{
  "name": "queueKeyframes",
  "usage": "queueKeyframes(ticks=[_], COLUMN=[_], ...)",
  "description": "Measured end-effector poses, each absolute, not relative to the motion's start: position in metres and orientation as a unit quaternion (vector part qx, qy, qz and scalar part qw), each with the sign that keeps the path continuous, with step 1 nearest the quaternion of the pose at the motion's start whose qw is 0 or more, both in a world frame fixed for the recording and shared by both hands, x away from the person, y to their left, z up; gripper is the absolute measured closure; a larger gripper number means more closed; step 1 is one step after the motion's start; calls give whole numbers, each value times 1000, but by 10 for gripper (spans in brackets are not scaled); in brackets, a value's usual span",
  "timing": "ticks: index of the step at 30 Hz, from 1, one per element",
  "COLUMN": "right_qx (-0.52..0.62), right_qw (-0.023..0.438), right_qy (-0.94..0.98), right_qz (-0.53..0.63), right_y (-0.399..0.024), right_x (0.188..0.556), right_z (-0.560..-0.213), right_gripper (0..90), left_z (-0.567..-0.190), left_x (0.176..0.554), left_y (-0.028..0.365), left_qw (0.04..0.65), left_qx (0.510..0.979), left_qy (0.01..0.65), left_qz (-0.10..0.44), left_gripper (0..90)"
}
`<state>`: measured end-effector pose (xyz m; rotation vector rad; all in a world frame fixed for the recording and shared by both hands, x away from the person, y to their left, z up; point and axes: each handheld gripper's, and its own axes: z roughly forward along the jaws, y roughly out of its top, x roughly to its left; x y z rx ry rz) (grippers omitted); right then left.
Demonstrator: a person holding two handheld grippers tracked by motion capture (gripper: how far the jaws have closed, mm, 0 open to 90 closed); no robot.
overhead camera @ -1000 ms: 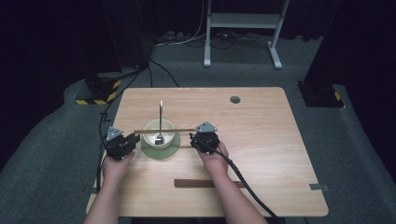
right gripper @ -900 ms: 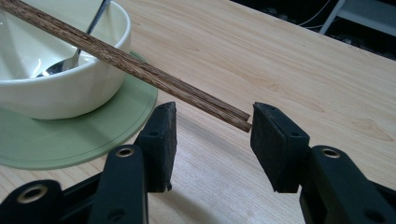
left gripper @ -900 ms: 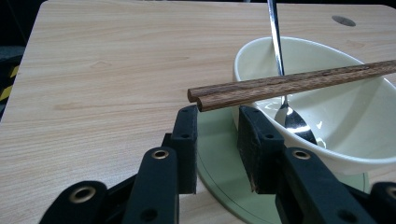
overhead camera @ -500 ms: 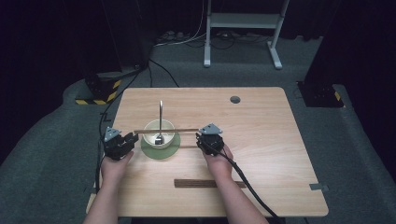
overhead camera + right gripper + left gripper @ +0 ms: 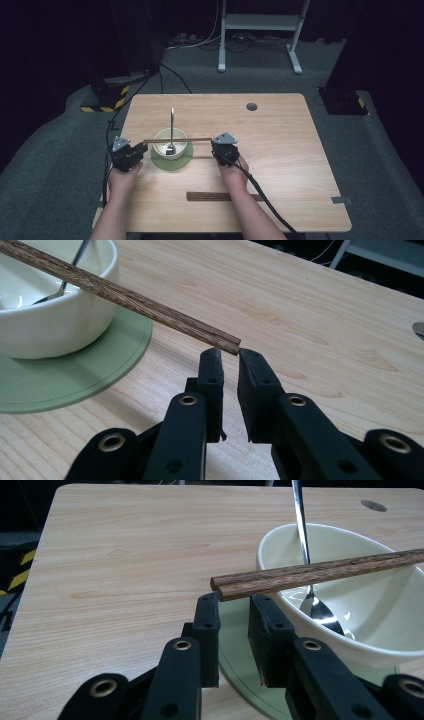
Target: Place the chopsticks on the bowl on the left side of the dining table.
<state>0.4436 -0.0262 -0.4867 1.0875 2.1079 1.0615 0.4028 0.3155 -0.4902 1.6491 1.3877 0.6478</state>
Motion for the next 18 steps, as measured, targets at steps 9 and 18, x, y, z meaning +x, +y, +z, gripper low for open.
queueKeyframes(ticks=[9,18], right_qx=[401,403], right_qw=[273,271], right_qy=[781,780], right_qz=[394,395], right_y=[-25,-24], right_x=[444,441], right_z=[-485,-488], right_gripper=[771,782], left_z=[-491,-491], left_x=[402,402], left_y=[317,318], left_qw=[431,432], left_qx=[659,657], left_qy=[559,560], left_qz=[259,261], left_gripper=[767,784])
